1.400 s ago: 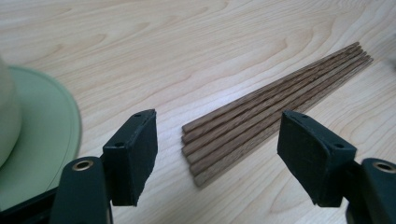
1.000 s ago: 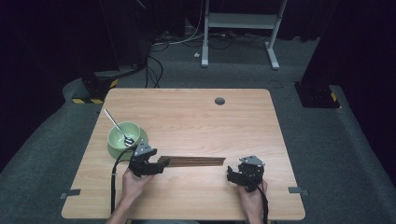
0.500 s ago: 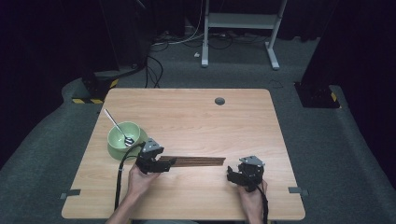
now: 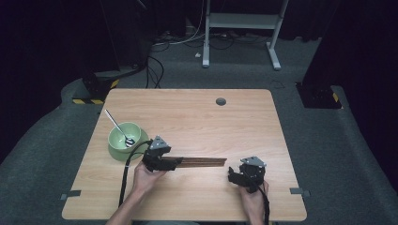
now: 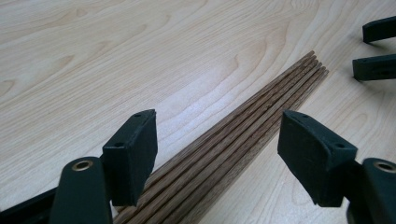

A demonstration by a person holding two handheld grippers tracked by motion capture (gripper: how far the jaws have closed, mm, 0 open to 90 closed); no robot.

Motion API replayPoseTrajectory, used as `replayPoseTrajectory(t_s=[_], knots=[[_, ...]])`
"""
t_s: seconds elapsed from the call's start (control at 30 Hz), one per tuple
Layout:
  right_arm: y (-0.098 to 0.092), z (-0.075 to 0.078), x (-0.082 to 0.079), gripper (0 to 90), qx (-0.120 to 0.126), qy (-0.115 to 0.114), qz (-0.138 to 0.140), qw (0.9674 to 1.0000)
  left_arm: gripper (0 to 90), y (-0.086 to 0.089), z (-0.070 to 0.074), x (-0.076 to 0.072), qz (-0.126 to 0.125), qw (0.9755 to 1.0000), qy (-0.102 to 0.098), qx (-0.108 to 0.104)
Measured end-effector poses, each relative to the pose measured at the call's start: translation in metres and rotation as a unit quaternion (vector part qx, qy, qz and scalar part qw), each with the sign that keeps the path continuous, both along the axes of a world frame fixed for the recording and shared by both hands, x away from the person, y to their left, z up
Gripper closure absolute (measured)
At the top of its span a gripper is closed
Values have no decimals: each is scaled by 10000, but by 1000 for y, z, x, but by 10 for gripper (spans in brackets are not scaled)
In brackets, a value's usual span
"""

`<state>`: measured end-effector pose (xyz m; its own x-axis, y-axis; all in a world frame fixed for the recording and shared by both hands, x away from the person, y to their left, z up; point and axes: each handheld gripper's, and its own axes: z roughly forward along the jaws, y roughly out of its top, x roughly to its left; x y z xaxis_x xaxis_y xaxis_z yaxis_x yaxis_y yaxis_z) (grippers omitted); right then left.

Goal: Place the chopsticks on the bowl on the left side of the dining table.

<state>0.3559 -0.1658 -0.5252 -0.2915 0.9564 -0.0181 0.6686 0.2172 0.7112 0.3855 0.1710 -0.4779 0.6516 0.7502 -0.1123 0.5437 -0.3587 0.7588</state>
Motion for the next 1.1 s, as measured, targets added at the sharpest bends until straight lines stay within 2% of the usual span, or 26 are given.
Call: replayPoseTrajectory(t_s=[0.13,0.23,0.37,0.5,0.77,0.9,1.1], knots=[[0,0,0,149,9,2,-5,10000,292,-6,-1,6,-65,9999,103,23],[0,0,0,150,10,0,0,10000,291,-11,-1,8,-116,9999,54,115],[0,0,0,154,9,-11,8,10000,286,-17,-1,11,-135,9998,115,118],[0,0,0,156,6,-14,21,10000,286,-26,0,16,-238,9993,146,265],[0,0,0,164,4,-26,44,10000,292,-42,-3,23,-302,9986,183,392],[0,0,0,164,8,-26,47,10000,294,-48,-4,25,-298,9982,148,508],[1,0,0,167,11,-23,43,10000,288,-57,-9,30,-223,9965,147,790]])
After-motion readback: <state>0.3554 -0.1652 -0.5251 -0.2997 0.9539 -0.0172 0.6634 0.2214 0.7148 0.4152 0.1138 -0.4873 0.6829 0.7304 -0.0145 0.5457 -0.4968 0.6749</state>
